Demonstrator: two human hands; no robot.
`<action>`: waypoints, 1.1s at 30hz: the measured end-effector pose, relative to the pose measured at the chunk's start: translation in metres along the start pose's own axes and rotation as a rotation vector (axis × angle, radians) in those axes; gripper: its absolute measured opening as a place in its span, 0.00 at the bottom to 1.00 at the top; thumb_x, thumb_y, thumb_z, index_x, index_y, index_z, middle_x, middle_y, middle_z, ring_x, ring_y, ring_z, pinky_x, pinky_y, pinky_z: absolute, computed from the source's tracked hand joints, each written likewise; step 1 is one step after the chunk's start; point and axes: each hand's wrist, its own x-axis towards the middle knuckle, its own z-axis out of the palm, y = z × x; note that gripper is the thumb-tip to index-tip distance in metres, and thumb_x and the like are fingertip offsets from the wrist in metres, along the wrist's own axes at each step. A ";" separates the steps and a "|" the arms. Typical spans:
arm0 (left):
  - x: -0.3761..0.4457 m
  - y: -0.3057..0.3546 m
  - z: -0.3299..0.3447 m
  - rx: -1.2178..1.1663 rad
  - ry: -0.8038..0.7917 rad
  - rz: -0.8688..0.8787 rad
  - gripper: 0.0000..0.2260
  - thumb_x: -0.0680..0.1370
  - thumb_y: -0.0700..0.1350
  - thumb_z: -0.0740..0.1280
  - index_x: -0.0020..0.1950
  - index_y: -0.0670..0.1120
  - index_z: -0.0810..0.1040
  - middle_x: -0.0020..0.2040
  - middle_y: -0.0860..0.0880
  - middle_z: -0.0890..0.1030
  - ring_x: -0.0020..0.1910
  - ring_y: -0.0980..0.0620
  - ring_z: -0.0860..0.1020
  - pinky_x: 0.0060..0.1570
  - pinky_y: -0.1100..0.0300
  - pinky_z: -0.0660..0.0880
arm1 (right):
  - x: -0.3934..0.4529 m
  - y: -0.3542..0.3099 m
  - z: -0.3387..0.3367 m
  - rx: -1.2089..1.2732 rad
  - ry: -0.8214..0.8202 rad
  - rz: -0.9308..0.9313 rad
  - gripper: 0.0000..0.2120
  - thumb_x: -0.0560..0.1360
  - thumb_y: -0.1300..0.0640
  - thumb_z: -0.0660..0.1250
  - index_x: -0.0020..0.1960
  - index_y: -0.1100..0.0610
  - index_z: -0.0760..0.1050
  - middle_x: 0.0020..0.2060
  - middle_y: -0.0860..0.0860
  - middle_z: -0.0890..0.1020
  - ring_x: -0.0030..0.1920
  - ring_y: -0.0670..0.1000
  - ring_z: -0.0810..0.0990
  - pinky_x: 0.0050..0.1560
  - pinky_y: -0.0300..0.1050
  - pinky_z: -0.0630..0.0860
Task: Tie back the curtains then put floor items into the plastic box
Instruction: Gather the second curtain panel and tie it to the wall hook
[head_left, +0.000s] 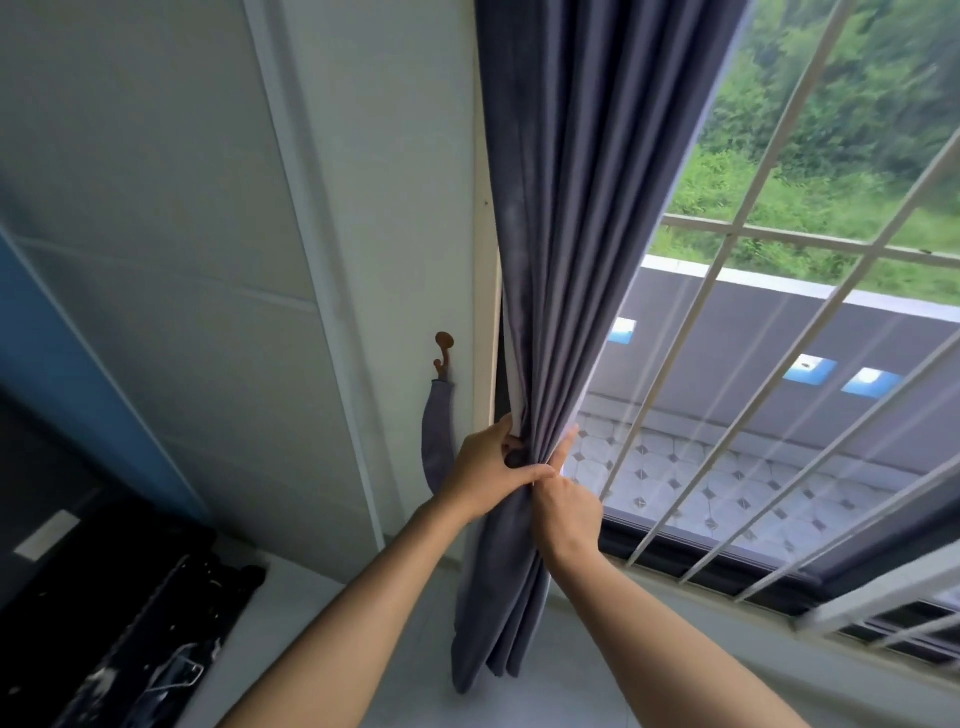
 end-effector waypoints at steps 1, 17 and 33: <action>0.001 -0.001 0.002 0.020 0.032 -0.008 0.27 0.69 0.52 0.76 0.65 0.48 0.73 0.53 0.51 0.81 0.53 0.55 0.79 0.42 0.82 0.67 | -0.002 -0.001 0.000 0.026 0.006 0.001 0.28 0.77 0.64 0.55 0.76 0.62 0.56 0.34 0.49 0.78 0.32 0.53 0.73 0.31 0.45 0.67; 0.014 0.009 0.015 0.052 0.135 -0.006 0.06 0.76 0.44 0.70 0.40 0.45 0.77 0.31 0.57 0.75 0.29 0.65 0.72 0.30 0.76 0.66 | 0.016 0.063 -0.023 0.871 -0.024 -0.213 0.25 0.73 0.52 0.70 0.67 0.51 0.66 0.64 0.46 0.69 0.65 0.48 0.69 0.59 0.39 0.69; 0.026 0.000 0.009 0.072 0.123 -0.025 0.13 0.75 0.48 0.70 0.44 0.37 0.81 0.41 0.40 0.83 0.42 0.43 0.81 0.46 0.51 0.77 | 0.041 0.017 -0.005 0.735 0.114 -0.296 0.13 0.77 0.53 0.66 0.57 0.58 0.70 0.49 0.53 0.75 0.44 0.54 0.76 0.38 0.51 0.75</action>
